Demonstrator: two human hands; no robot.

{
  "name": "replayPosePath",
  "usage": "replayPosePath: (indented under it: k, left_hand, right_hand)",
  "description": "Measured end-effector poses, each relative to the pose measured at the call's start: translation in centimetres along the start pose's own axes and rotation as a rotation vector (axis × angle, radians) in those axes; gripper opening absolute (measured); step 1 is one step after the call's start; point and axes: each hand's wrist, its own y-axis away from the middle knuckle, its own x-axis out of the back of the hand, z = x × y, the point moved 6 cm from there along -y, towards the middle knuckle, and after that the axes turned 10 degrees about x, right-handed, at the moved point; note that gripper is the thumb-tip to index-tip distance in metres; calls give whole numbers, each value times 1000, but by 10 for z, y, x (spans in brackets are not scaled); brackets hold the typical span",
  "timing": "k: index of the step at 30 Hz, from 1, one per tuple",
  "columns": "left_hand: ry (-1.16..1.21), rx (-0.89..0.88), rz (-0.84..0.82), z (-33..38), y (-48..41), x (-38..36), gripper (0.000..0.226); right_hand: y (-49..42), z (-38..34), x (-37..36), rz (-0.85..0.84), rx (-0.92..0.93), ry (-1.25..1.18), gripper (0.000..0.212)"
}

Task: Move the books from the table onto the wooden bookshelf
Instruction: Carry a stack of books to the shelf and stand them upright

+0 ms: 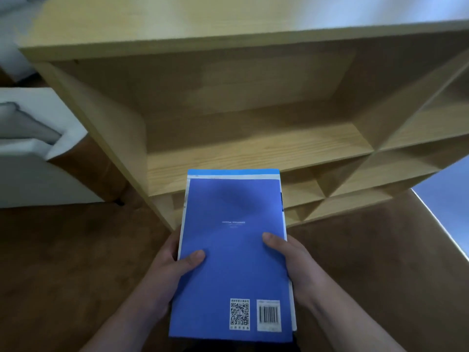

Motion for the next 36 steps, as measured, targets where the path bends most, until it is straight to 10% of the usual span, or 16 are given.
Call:
replayPosePath:
  k: [16,33,36]
  left_hand:
    - [6,-317,57,92,-113,-11,52]
    - [6,-304,63,209,-225,8,21]
    - [57,-343,130,224,-235,14,47]
  right_hand:
    - [-149,-87,-15,-269,213,125,39]
    - [-240,-158,-72,-86,660,475,44]
    - [-250,-160,-85,-106,735,486,43]
